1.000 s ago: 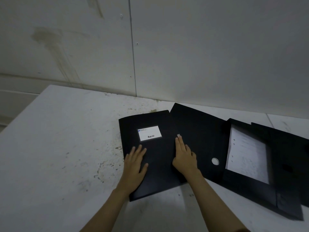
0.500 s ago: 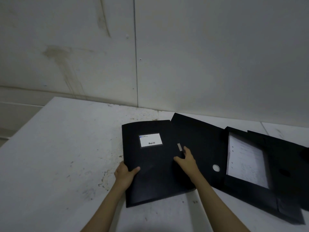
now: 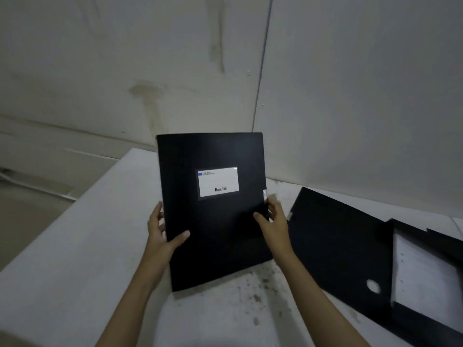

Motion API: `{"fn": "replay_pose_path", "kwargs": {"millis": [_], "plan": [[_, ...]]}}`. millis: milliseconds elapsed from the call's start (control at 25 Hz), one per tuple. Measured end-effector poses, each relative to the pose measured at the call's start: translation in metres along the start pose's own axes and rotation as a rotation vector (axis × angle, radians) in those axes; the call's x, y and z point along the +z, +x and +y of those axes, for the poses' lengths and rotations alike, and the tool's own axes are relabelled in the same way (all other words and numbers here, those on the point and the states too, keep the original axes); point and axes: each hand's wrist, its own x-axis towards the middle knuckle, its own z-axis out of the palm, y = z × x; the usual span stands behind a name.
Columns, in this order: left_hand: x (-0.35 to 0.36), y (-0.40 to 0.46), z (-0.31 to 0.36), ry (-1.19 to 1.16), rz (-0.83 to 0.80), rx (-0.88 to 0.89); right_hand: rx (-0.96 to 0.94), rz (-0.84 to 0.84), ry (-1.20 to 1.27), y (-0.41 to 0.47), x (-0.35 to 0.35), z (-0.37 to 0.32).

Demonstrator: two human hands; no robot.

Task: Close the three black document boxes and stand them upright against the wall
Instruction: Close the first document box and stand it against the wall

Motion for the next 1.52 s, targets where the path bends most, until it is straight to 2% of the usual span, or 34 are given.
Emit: {"fn": "replay_pose_path", "kwargs": {"millis": [320, 560, 680, 800, 920, 1120, 1280, 1520], "plan": [[-0.129, 0.052, 0.039, -0.052, 0.017, 0.044, -0.117, -0.166, 0.025, 0.029, 0.147, -0.062], [-0.212, 0.096, 0.04, -0.063, 0.242, 0.188, -0.242, -0.253, -0.057, 0.055, 0.264, -0.09], [-0.234, 0.117, 0.035, -0.089, 0.302, 0.194, -0.28, -0.376, -0.158, 0.058, 0.311, -0.09], [-0.243, 0.145, 0.03, -0.082, 0.335, 0.192, -0.279, -0.577, -0.336, 0.049, 0.356, -0.075], [-0.236, 0.17, 0.03, -0.021, 0.372, 0.207, -0.292, -0.716, -0.361, 0.044, 0.397, -0.055], [-0.23, 0.207, 0.025, 0.054, 0.379, 0.189, -0.157, -0.534, -0.237, 0.063, 0.437, -0.05], [-0.236, 0.234, 0.016, 0.047, 0.335, 0.142, -0.265, -0.57, -0.363, 0.092, 0.451, -0.044], [-0.235, 0.272, 0.014, 0.061, 0.304, 0.122, -0.258, -0.535, -0.393, 0.126, 0.459, -0.046]]}}
